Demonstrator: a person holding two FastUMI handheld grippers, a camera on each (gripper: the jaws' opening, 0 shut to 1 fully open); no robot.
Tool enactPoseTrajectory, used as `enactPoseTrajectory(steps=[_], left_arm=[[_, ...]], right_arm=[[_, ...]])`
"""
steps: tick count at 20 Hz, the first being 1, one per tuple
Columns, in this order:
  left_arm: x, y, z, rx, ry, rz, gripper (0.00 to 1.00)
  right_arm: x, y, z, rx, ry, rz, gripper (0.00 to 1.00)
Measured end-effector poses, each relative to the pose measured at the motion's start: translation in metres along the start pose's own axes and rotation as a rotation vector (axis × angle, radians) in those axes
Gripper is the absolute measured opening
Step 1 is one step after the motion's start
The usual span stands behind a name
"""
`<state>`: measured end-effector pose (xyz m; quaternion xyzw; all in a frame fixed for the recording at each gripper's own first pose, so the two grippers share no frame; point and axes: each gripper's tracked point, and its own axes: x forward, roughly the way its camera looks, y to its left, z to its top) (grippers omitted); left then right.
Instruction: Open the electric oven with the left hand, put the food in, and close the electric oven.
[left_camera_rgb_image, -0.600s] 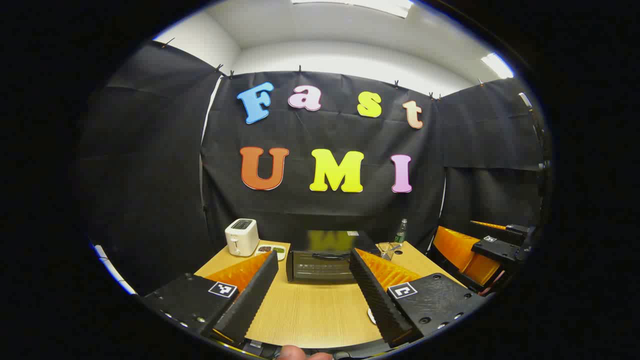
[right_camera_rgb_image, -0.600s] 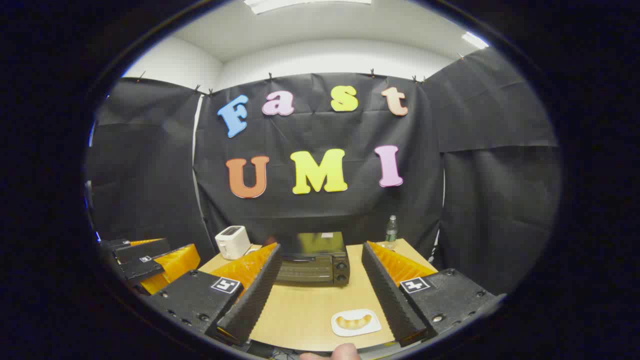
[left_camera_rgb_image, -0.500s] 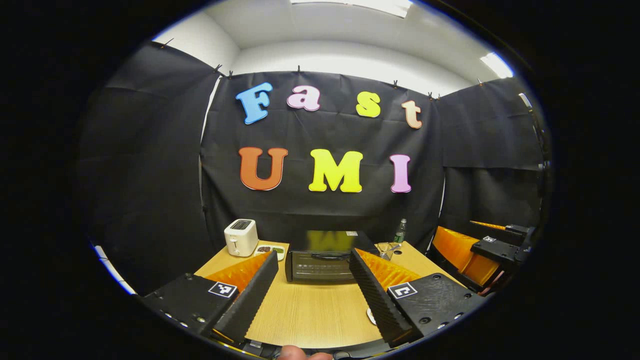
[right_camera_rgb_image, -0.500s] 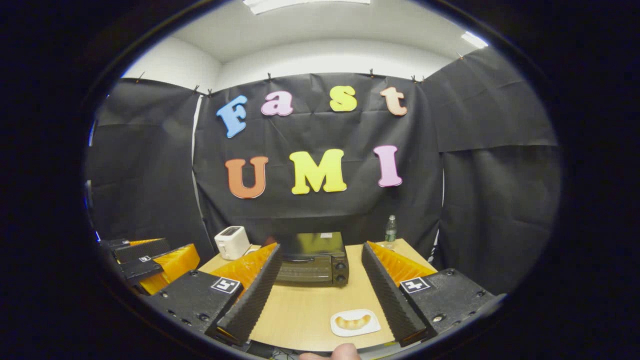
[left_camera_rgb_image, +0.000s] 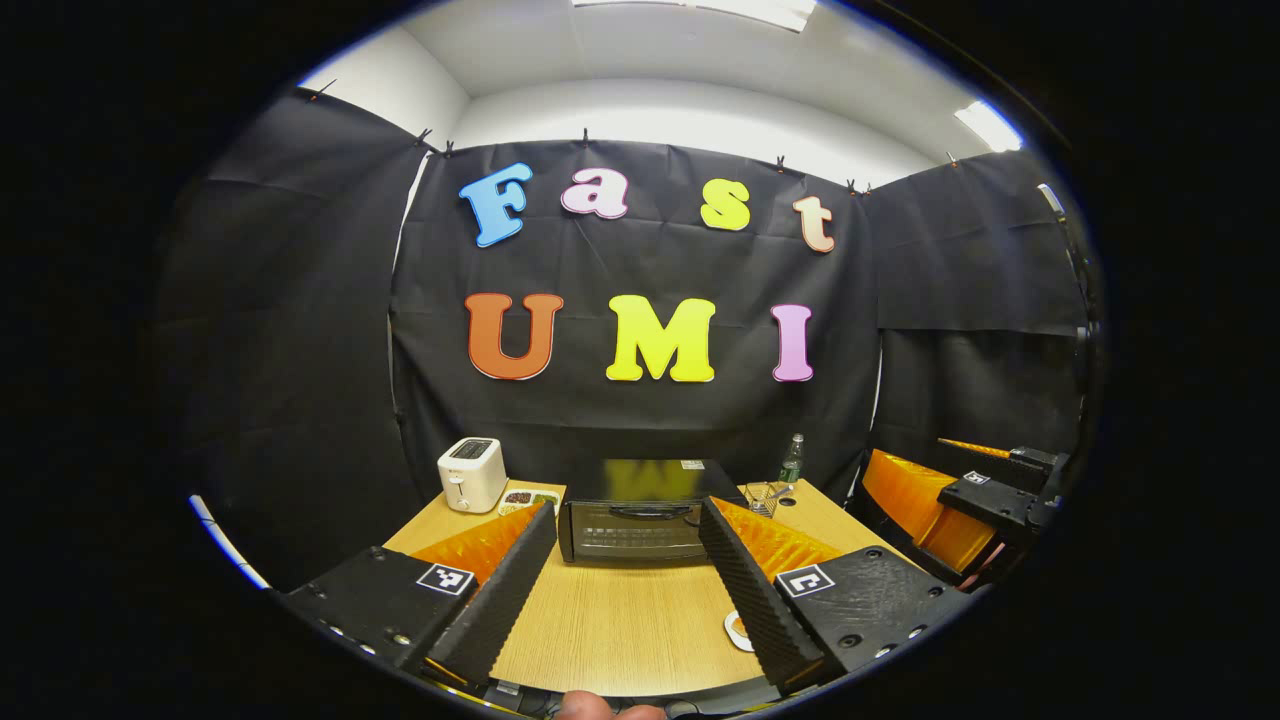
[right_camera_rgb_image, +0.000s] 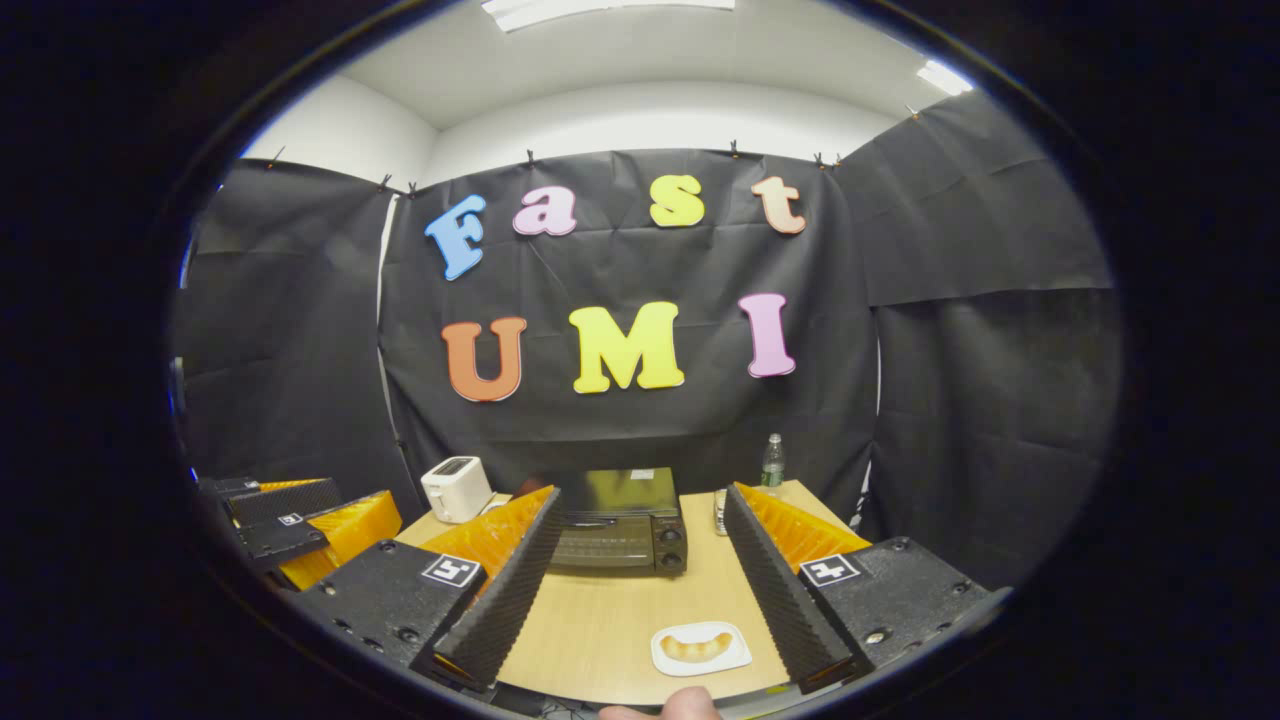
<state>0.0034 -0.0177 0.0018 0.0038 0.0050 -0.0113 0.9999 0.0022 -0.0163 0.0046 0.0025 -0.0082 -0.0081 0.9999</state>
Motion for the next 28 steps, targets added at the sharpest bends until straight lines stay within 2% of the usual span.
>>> enactPoseTrajectory(steps=[18, 22, 28], left_arm=[[0.01, 0.002, -0.006, -0.009, 0.014, 0.017, 0.94], [0.021, -0.001, -0.013, -0.012, 0.033, 0.015, 0.94], [0.062, -0.022, -0.03, -0.013, 0.073, -0.02, 0.94]], right_arm=[[0.01, 0.006, -0.003, 0.0, 0.013, 0.02, 1.0], [0.018, -0.002, -0.006, 0.0, 0.023, 0.007, 1.0], [0.038, -0.039, -0.011, -0.003, 0.038, -0.058, 1.0]])
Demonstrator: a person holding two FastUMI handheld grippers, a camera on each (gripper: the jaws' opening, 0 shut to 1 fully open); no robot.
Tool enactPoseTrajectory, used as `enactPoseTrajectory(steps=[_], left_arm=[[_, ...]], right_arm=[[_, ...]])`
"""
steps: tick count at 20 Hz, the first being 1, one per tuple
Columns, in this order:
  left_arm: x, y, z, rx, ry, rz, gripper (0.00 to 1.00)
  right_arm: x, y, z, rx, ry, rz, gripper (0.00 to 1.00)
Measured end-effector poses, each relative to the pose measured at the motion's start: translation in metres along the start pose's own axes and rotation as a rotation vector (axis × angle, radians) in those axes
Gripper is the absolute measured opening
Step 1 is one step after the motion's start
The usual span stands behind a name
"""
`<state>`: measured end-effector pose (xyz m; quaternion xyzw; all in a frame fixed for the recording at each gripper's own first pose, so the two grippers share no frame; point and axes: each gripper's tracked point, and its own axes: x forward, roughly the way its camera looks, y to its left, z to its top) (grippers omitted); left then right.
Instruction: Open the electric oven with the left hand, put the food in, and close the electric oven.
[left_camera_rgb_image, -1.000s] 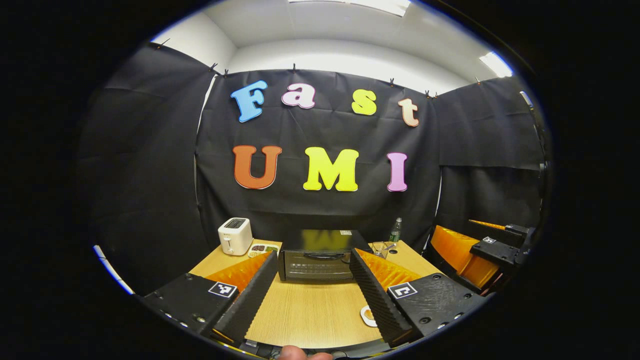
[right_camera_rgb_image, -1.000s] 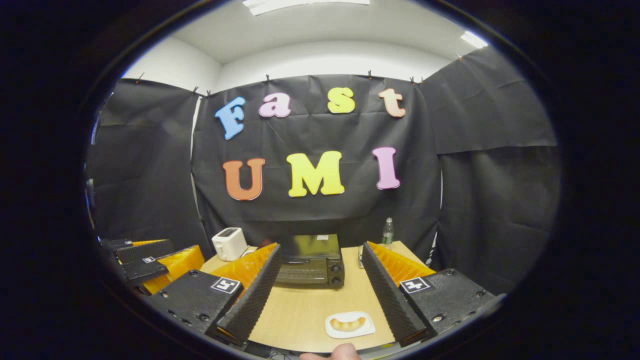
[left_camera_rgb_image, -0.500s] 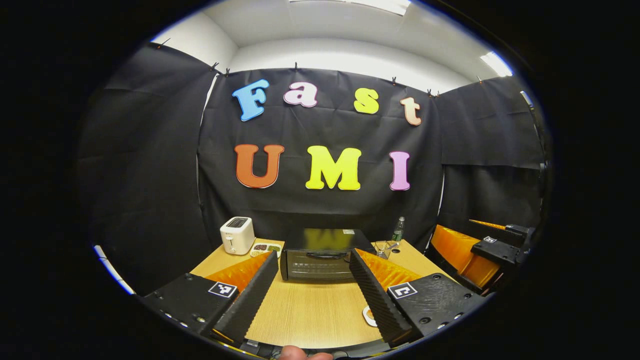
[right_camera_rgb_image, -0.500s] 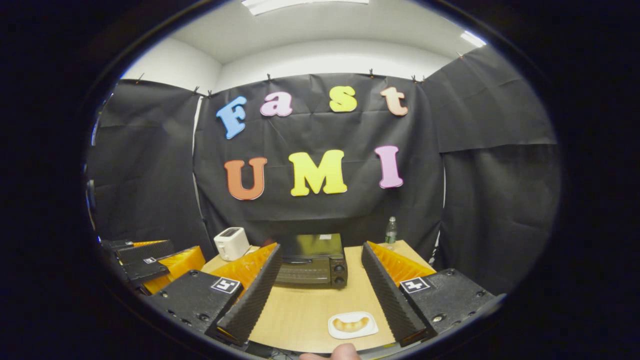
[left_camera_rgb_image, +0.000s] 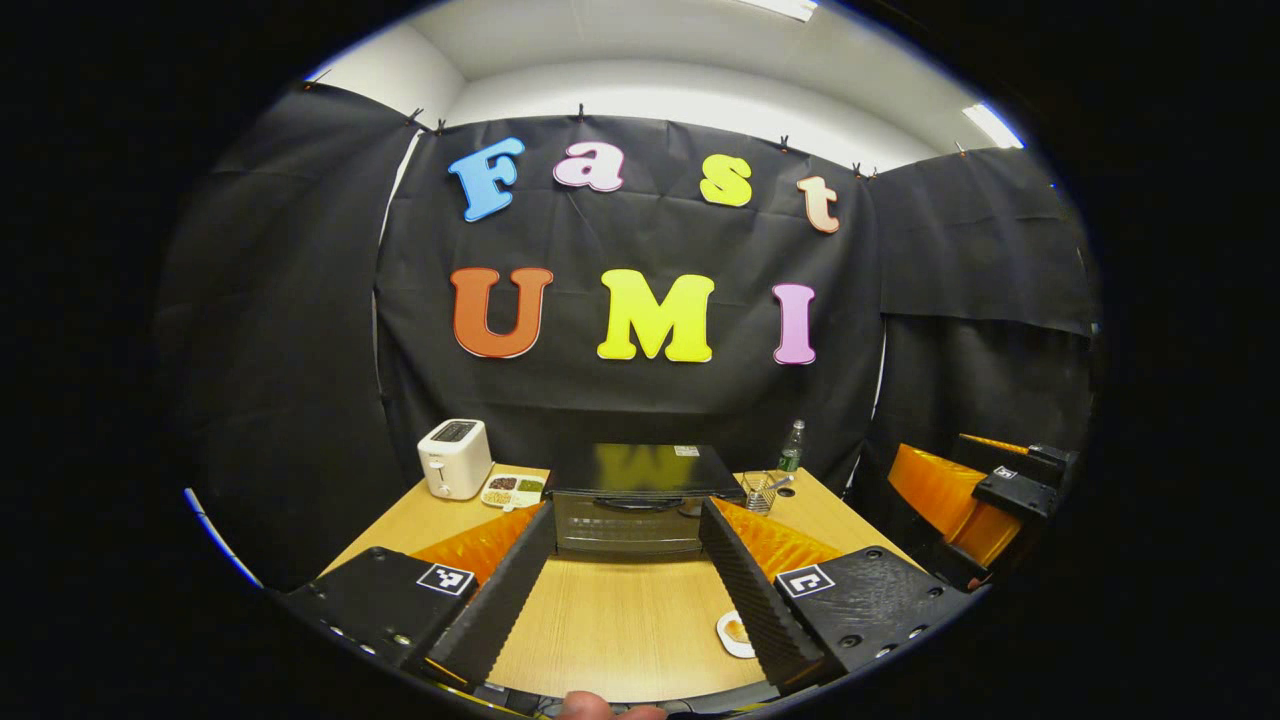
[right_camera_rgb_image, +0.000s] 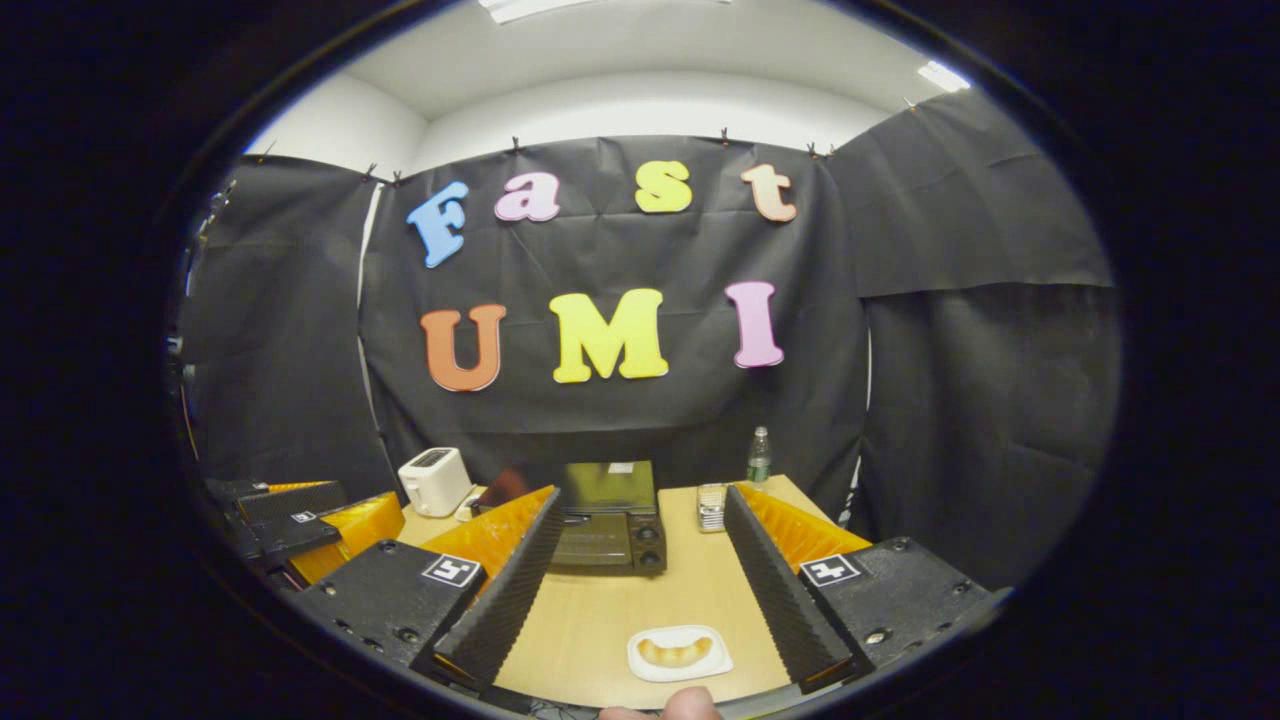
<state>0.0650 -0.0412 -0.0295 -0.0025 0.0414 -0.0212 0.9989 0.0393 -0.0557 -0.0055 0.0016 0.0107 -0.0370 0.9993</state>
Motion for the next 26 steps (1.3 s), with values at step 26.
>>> enactPoseTrajectory(steps=[26], left_arm=[[0.294, 0.0, -0.125, 0.08, 0.211, 0.035, 0.95]], right_arm=[[0.078, -0.15, -0.038, 0.0, 0.17, -0.287, 1.0]])
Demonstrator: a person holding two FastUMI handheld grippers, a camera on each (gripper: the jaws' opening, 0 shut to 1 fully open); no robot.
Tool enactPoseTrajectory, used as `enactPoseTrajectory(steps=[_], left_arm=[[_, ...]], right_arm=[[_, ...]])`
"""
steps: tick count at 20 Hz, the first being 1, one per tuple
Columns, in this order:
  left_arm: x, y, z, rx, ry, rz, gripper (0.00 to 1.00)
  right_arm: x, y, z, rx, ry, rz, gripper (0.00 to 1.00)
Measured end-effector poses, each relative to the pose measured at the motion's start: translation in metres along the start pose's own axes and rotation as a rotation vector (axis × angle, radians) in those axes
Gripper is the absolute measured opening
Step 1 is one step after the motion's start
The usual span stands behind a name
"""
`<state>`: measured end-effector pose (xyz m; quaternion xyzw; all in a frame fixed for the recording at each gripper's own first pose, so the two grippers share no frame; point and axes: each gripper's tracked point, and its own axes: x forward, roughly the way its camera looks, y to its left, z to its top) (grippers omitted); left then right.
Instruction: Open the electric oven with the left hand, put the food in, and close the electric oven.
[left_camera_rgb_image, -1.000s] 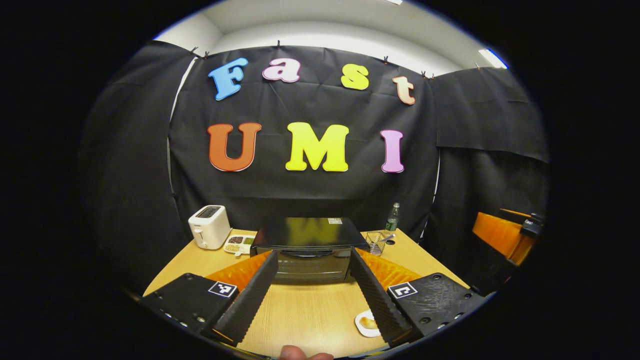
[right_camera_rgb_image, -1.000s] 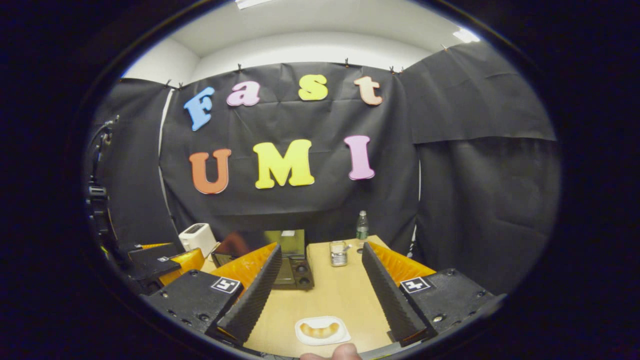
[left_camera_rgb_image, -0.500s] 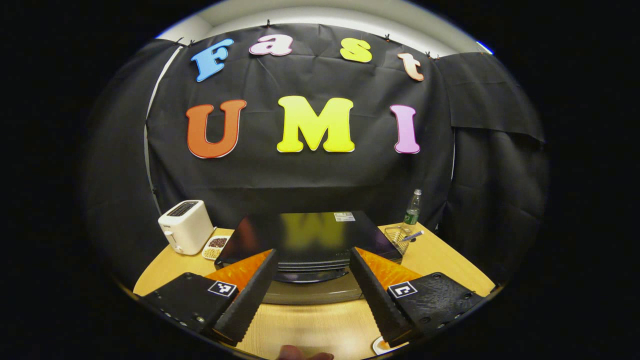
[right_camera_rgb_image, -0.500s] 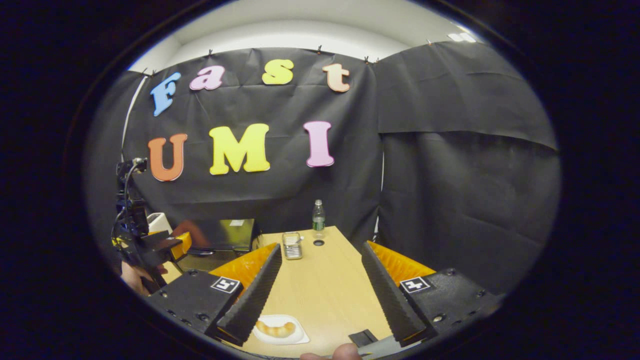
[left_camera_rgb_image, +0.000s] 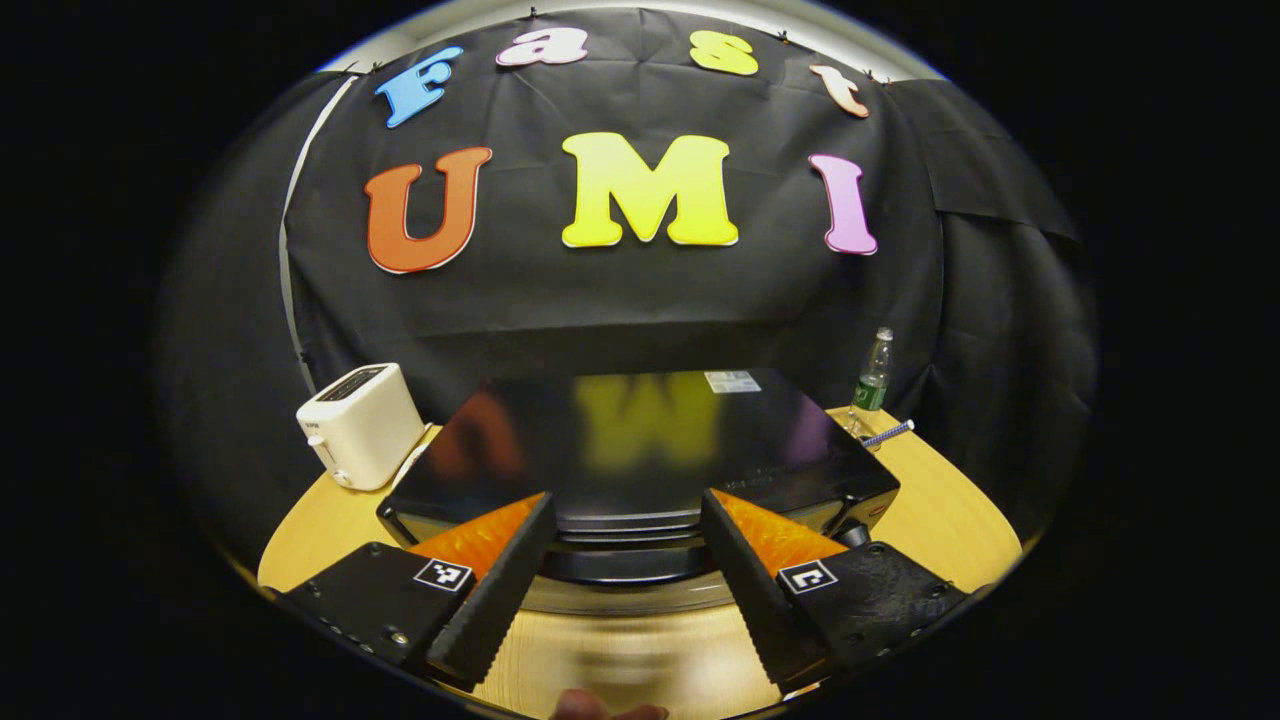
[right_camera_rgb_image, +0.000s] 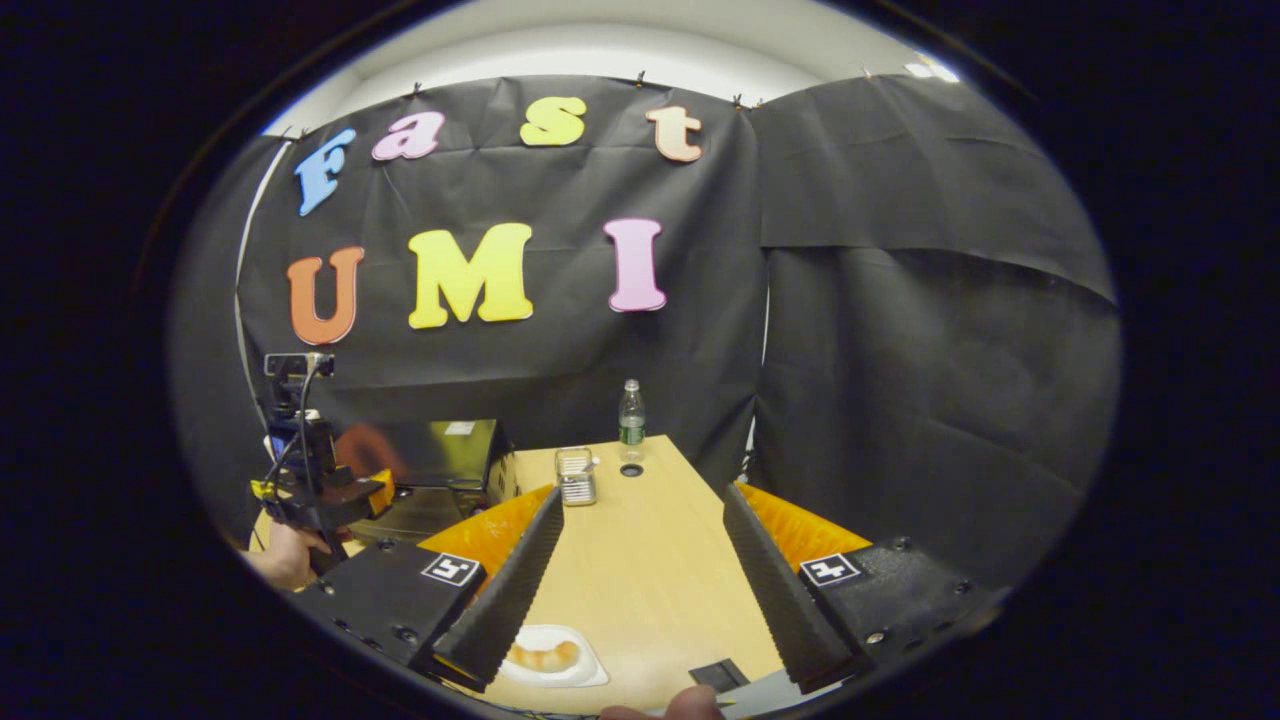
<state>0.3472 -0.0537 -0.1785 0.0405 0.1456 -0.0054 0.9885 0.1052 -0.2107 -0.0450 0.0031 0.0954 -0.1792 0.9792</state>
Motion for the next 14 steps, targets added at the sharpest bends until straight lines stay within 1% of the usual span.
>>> enactPoseTrajectory(steps=[1, 2, 3, 6, 10, 12, 14], left_arm=[[-0.001, 0.001, -0.003, 0.003, 0.003, -0.001, 0.97], [-0.002, -0.001, -0.003, -0.008, 0.002, -0.005, 0.96], [-0.001, -0.001, -0.004, -0.019, 0.005, -0.014, 0.98], [-0.009, -0.001, -0.008, -0.022, 0.023, -0.022, 0.98], [-0.032, -0.003, -0.02, -0.027, 0.049, -0.027, 0.98], [-0.045, -0.004, -0.028, -0.011, 0.056, -0.03, 0.98], [-0.056, -0.006, -0.039, -0.023, 0.075, -0.035, 0.98]], right_arm=[[0.0, 0.002, -0.002, 0.005, 0.006, 0.005, 1.0], [-0.001, 0.003, -0.004, 0.008, 0.009, 0.009, 1.0], [-0.003, 0.005, -0.006, 0.009, 0.011, 0.012, 1.0], [-0.009, 0.009, -0.006, 0.011, 0.009, 0.022, 1.0], [-0.019, 0.009, -0.009, 0.022, 0.006, 0.024, 1.0], [-0.024, 0.012, -0.009, 0.028, 0.004, 0.028, 1.0], [-0.03, 0.015, -0.012, 0.03, 0.003, 0.034, 1.0]])
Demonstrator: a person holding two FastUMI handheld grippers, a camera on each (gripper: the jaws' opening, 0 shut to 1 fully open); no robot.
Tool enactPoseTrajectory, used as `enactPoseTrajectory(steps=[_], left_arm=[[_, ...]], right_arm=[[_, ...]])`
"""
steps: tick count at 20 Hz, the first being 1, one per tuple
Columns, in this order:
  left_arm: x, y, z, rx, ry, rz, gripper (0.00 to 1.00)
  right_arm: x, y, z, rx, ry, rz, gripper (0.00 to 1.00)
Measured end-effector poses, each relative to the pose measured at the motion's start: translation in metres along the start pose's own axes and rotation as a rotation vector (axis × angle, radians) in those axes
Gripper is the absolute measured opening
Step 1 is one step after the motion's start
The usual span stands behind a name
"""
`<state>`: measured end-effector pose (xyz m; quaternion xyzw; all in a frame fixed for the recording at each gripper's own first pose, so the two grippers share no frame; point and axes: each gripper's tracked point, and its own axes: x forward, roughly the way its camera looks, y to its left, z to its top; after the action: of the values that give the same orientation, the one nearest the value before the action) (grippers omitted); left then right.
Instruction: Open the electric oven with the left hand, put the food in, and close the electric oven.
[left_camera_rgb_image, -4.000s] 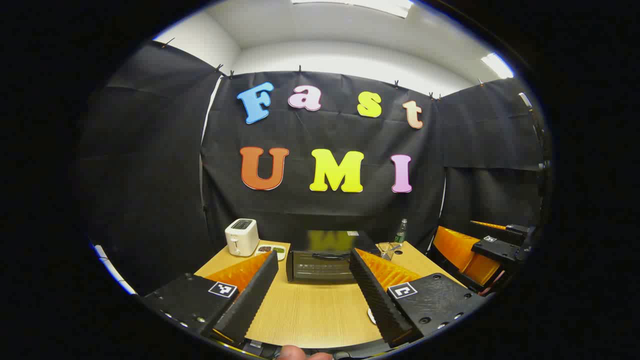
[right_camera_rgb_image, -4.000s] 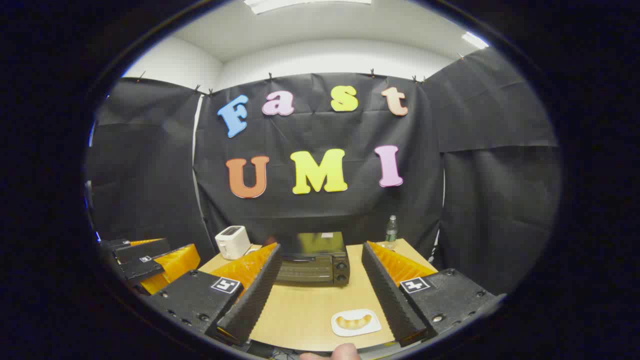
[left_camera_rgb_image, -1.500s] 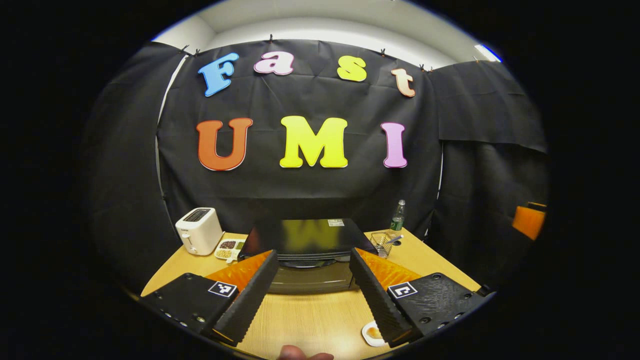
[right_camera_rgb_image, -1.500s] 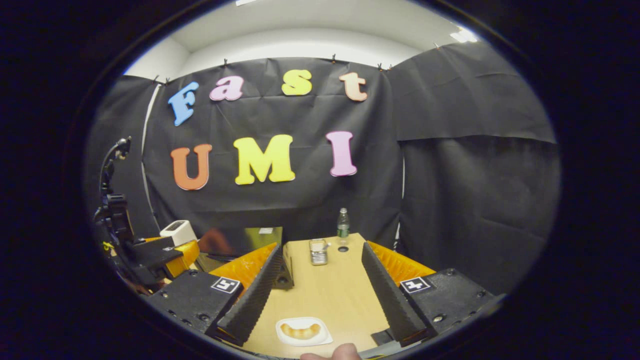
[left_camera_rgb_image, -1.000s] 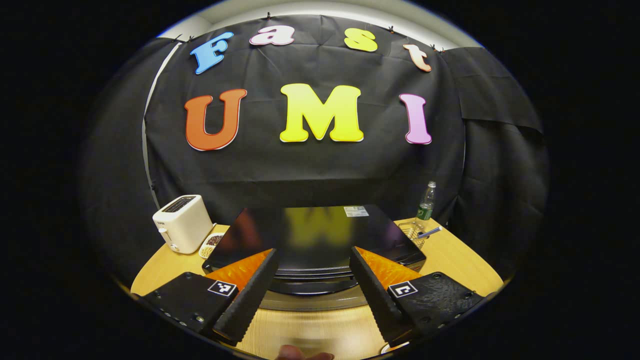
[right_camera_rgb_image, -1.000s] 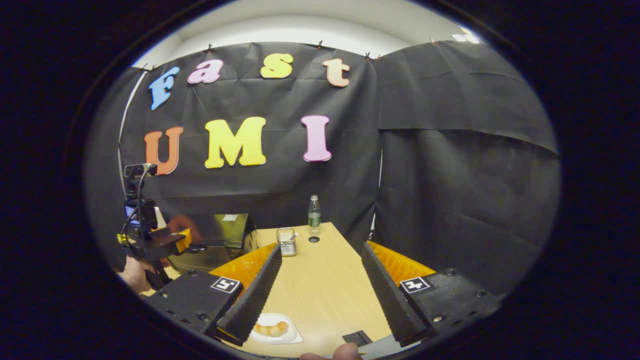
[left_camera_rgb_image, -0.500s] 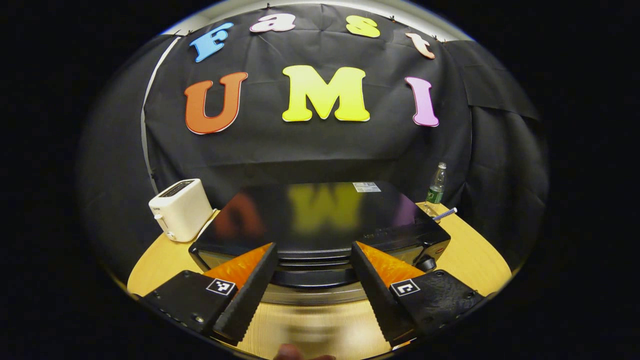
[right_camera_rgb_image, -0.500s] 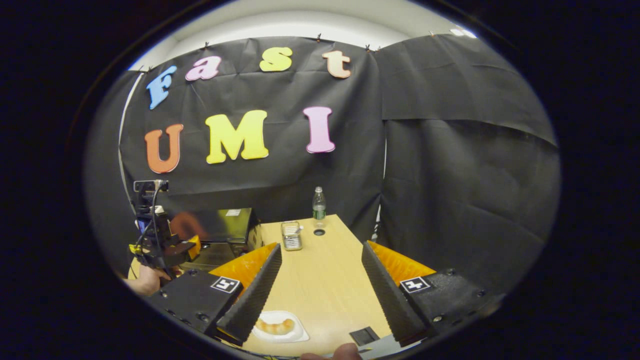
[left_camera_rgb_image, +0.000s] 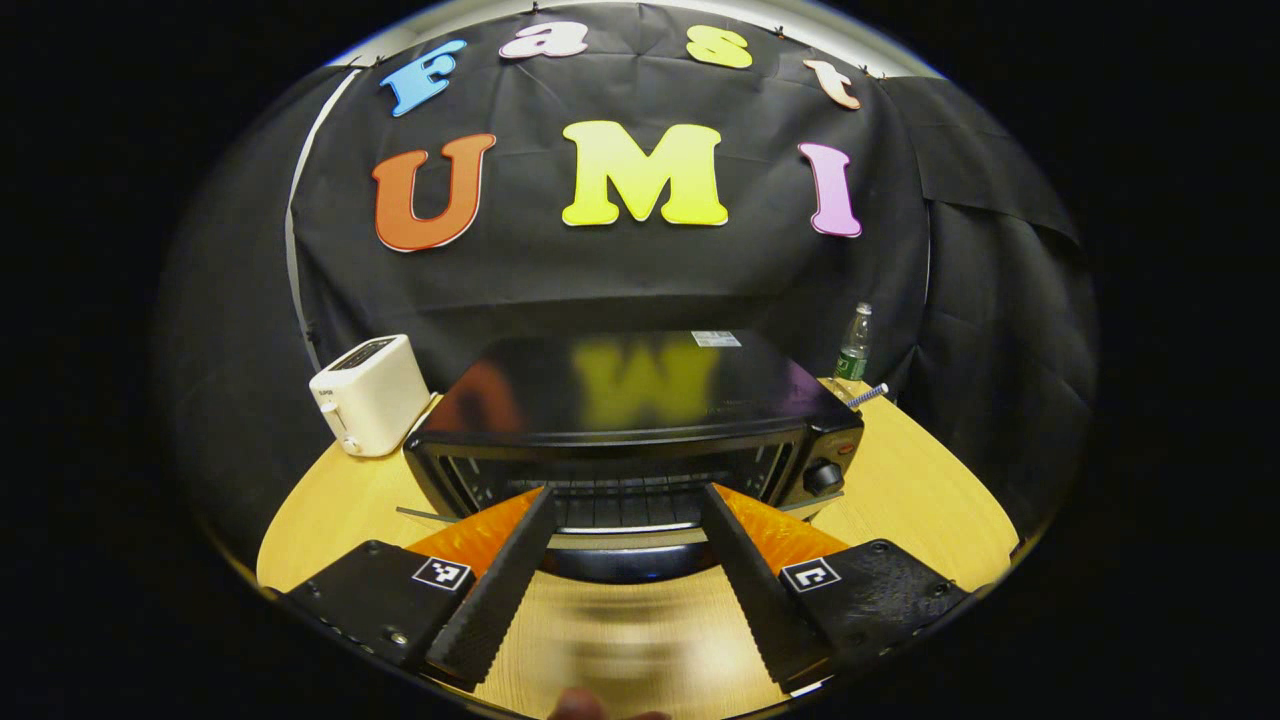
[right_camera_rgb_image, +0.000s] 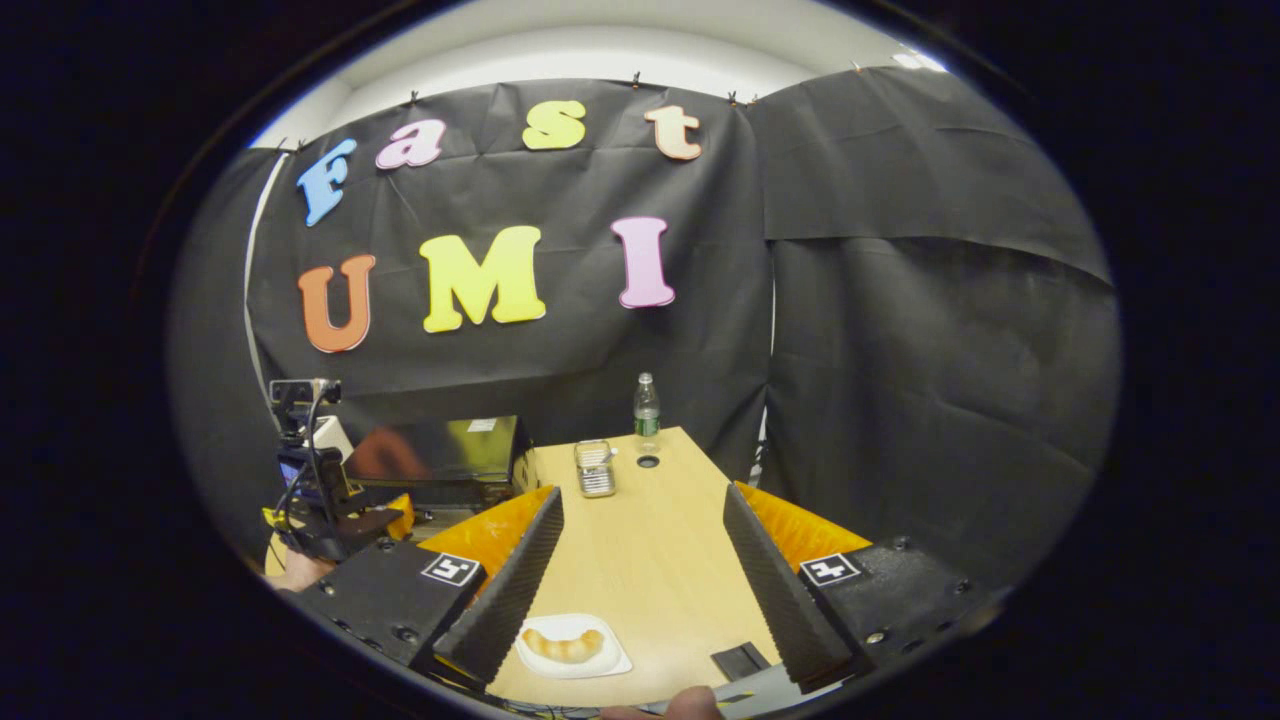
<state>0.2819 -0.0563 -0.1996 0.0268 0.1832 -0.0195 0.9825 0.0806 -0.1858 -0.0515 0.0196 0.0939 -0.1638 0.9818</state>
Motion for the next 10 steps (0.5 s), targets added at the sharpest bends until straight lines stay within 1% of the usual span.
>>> enactPoseTrajectory(steps=[1, 5, 8, 10], left_arm=[[-0.004, 0.0, -0.007, -0.007, 0.012, 0.0, 0.98], [-0.01, 0.007, -0.053, -0.055, 0.13, 0.009, 0.97], [-0.02, 0.004, -0.087, -0.071, 0.181, -0.007, 0.96], [-0.021, 0.004, -0.101, -0.077, 0.206, -0.013, 0.96]], right_arm=[[-0.003, 0.002, -0.001, -0.002, -0.001, 0.005, 1.0], [-0.016, 0.006, -0.008, -0.021, 0.003, 0.015, 1.0], [-0.023, 0.003, -0.016, -0.044, 0.013, 0.008, 1.0], [-0.027, 0.0, -0.023, -0.045, 0.029, 0.002, 1.0]])
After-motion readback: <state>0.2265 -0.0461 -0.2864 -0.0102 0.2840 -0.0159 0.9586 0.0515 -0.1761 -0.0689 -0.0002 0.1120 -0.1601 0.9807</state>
